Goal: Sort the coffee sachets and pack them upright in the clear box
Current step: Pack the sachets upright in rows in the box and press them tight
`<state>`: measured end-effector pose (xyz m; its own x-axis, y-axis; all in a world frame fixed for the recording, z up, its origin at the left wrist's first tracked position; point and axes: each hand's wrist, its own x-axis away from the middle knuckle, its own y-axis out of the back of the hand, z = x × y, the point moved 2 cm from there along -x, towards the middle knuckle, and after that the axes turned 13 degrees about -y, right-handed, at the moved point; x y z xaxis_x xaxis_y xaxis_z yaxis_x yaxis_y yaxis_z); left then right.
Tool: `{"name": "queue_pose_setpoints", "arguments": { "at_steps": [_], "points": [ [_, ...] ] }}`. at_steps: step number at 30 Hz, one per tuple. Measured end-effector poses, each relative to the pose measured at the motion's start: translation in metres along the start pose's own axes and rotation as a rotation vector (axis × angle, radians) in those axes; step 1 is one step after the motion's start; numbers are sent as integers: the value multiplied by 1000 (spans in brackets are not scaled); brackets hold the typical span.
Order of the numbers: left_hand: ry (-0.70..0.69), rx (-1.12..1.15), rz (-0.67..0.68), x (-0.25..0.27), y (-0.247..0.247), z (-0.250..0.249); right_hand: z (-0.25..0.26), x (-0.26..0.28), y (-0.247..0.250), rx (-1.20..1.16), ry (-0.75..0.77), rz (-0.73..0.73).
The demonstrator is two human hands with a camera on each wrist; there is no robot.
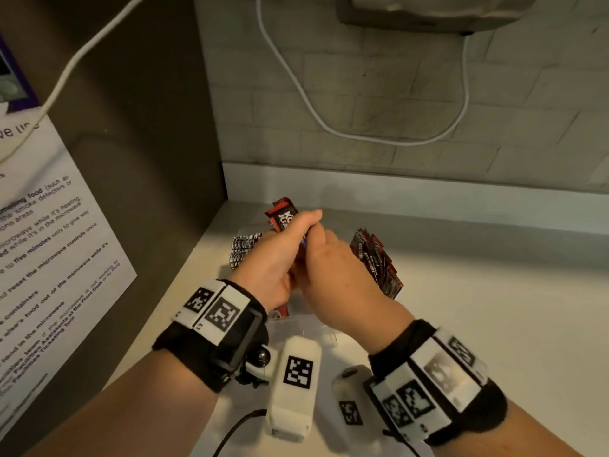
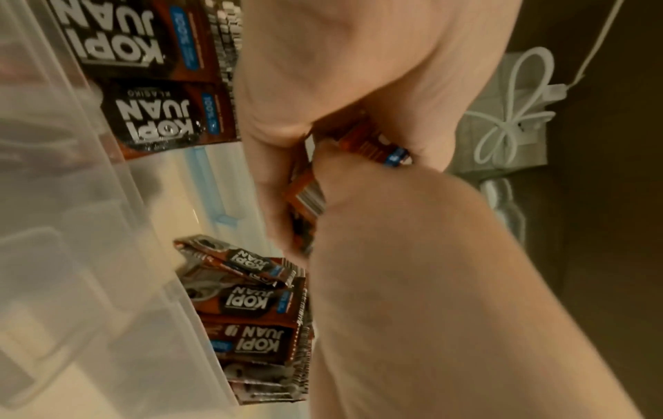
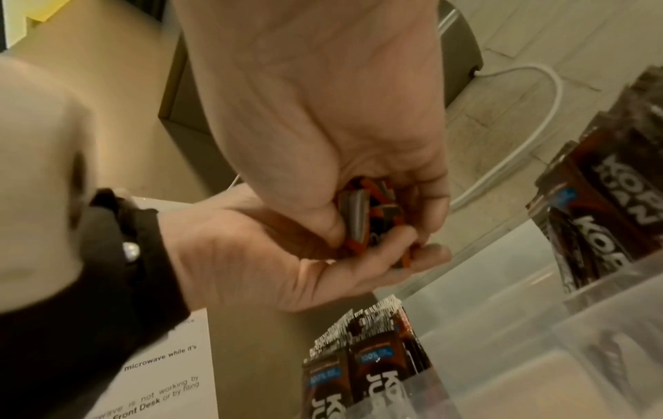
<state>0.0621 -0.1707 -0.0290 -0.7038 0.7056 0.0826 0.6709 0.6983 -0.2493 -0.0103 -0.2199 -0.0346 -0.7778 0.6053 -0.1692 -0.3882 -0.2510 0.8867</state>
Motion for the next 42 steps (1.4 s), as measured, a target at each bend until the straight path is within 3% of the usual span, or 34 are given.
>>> {"name": "queue_pose_setpoints", "arguments": {
  "at_steps": [3, 7, 13, 17, 20, 22, 24, 27, 29, 32, 34, 37, 42],
  "points": [
    [1, -85, 40, 5, 4, -2, 4, -3, -3, -87, -30, 25],
    [-62, -149, 37, 6, 13, -6, -3, -8, 4, -527, -147, 146],
    [-49, -104, 50, 8, 10, -9, 4, -6, 4, -423, -46, 135],
    [-68, -275, 81, 5, 13, -9, -4, -8, 5, -560, -141, 156],
    [-97, -218, 68, 2, 19, -7, -5, -5, 7, -884, -250, 354],
    [-47, -10, 115, 4, 20, -3, 0, -2, 7, -1127, -297, 555],
    [5, 177, 121, 6, 21, 4, 6, 1, 9, -1212, -330, 676],
    [29, 391, 15, 4, 21, 10, 9, -1, 12, -1029, -302, 749],
    [13, 462, -75, 1, 25, 9, 2, -10, 19, -773, -264, 670],
    [-41, 548, -187, -4, 38, 1, -20, -35, 37, -407, -261, 238],
    [-20, 584, -237, -6, 45, -3, -33, -48, 41, 140, -217, 46],
    [54, 549, -226, -8, 49, -4, -39, -53, 25, 588, -154, 148],
    [160, 494, -133, -7, 45, 1, -34, -45, -1, 773, -82, 308]
  ]
}}
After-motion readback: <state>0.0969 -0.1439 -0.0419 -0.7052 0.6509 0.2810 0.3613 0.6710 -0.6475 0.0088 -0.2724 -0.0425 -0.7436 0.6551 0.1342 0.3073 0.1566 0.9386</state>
